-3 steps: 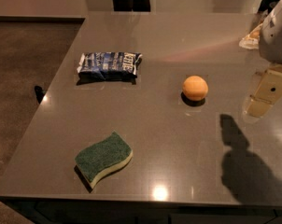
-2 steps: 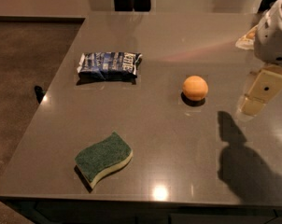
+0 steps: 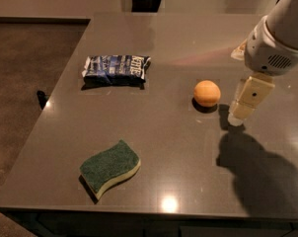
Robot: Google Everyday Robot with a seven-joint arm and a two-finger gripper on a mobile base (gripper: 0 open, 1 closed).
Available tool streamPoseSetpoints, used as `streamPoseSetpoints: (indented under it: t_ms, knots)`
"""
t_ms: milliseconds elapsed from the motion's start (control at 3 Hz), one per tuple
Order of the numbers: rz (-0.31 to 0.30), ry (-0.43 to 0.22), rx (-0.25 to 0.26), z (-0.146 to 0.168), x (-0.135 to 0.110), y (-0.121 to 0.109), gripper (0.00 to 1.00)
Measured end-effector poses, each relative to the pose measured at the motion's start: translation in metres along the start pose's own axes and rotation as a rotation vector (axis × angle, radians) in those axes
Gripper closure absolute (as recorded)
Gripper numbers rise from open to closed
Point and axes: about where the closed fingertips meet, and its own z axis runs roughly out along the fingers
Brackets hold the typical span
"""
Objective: Move orange near sponge
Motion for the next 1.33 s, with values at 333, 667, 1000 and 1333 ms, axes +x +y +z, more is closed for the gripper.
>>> streamPoseSetpoints:
  t_ms: [333,667,1000,1333]
  knots:
    - [0.003,-0.011,-0.043,0.027,-0.009,-0.015,0.0]
    - [0.008,-0.023,-0.077,0.048,-0.017,-0.03,0.0]
    - [0.007,-0.038,-0.108,0.067,-0.027,-0.036,0.0]
    - [0.017,-0.055,-0.14,0.084,-0.032,-0.039,0.0]
